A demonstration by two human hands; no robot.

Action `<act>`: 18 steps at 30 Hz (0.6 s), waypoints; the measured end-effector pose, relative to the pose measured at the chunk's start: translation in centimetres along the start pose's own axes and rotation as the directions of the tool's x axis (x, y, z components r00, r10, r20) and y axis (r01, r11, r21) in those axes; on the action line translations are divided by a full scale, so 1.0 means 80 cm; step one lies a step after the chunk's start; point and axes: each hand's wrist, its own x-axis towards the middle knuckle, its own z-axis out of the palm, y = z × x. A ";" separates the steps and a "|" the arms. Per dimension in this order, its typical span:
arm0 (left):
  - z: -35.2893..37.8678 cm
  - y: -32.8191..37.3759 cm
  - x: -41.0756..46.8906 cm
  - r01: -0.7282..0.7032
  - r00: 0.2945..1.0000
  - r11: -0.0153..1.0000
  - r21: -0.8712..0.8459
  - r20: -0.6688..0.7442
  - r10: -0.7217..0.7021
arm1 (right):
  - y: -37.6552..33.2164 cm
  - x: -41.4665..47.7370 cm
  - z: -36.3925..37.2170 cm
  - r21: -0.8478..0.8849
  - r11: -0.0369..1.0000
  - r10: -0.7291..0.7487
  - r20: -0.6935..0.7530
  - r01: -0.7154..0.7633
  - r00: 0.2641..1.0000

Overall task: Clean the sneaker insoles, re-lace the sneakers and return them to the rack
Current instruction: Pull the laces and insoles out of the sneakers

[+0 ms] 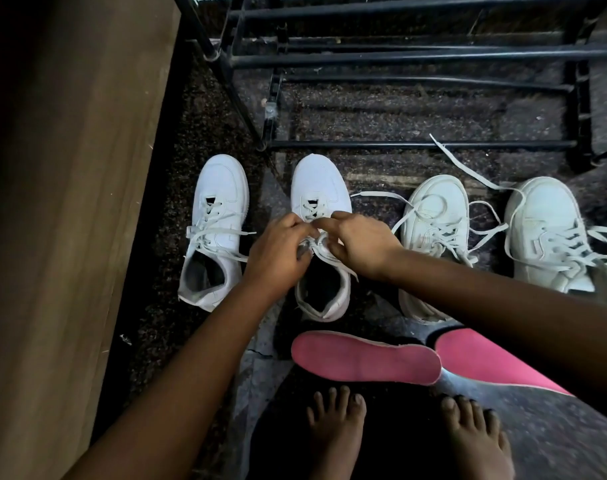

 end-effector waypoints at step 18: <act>0.004 -0.005 -0.004 -0.004 0.986 0.995 -0.096 -0.169 -0.012 | 0.026 -0.039 -0.085 0.369 0.923 0.190 -0.681 0.107 0.707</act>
